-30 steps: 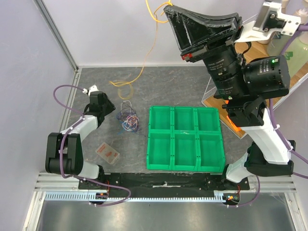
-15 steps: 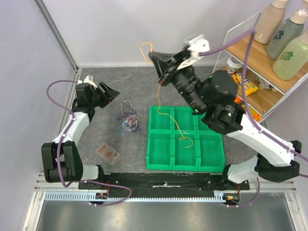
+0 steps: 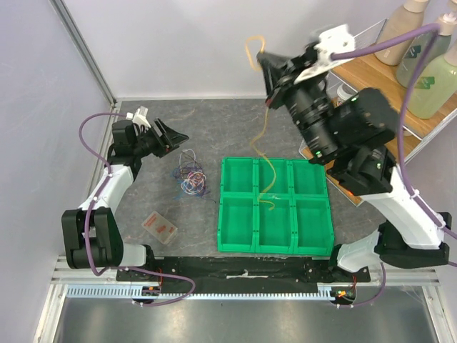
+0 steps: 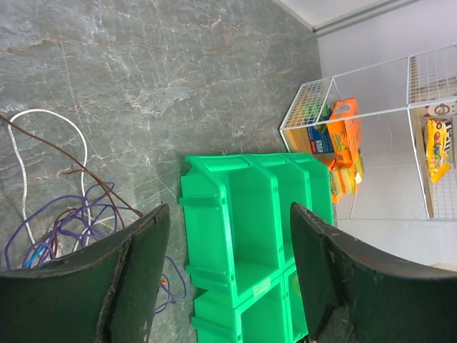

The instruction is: Untangle the cables

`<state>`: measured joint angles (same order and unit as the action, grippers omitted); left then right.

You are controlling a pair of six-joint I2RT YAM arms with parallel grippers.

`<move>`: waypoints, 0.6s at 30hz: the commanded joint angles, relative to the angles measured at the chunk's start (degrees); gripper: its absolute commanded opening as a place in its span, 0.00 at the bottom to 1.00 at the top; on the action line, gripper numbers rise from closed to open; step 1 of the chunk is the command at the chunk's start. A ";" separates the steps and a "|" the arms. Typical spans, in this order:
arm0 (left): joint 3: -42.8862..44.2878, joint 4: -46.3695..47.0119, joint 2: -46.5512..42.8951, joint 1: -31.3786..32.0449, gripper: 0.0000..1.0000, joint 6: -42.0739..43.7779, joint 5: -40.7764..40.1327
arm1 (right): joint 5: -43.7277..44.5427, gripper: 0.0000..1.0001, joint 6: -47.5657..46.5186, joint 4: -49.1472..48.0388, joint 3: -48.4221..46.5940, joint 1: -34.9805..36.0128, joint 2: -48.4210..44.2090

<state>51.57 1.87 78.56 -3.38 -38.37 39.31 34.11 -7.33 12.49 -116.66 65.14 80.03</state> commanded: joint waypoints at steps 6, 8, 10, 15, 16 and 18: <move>-1.47 2.79 -2.45 -0.14 0.75 -1.35 3.75 | 3.24 0.00 -8.75 0.87 -15.44 -0.11 5.76; -1.39 3.05 -2.36 -0.14 0.75 -1.53 4.46 | 4.29 0.00 -9.45 -0.44 -12.73 -0.19 4.79; -1.47 3.32 -2.36 -0.14 0.75 -1.71 4.90 | 5.79 0.00 -10.07 -2.20 -8.08 -0.72 3.04; -1.56 3.49 -2.80 -0.23 0.75 -1.71 4.99 | 6.50 0.00 -8.23 -4.40 3.35 -4.93 0.04; -1.56 3.49 -2.80 -0.14 0.75 -1.71 5.07 | 6.93 0.00 -7.70 -4.41 4.94 -5.81 -0.13; -1.65 3.49 -2.89 -0.14 0.75 -1.62 4.99 | 7.29 0.00 -6.74 -4.32 7.14 -7.48 -0.66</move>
<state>50.22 3.27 77.93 -3.40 -38.59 42.54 39.27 -14.96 9.96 -113.23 60.36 80.95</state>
